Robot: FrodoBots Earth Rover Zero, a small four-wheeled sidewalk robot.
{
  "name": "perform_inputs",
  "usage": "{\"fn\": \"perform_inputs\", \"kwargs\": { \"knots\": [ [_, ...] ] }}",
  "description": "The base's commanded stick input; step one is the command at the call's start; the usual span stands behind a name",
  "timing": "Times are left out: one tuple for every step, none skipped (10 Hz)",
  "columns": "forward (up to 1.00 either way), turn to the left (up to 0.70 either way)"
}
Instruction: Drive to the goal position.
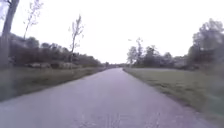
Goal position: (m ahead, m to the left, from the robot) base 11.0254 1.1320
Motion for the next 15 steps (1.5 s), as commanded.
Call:
{"fn": "perform_inputs", "kwargs": {
  "knots": [
    [1.00, 0.00],
    [1.00, 0.00],
    [1.00, 0.00],
    [1.00, 0.00],
    [1.00, 0.00],
    [1.00, 0.00],
    [1.00, 0.00],
    [1.00, -0.30],
    [1.00, -0.40],
    [1.00, -0.40],
    [1.00, -0.34],
    [1.00, -0.19],
    [1.00, -0.04],
    [1.00, 0.00],
    [1.00, 0.00]
  ]
}}
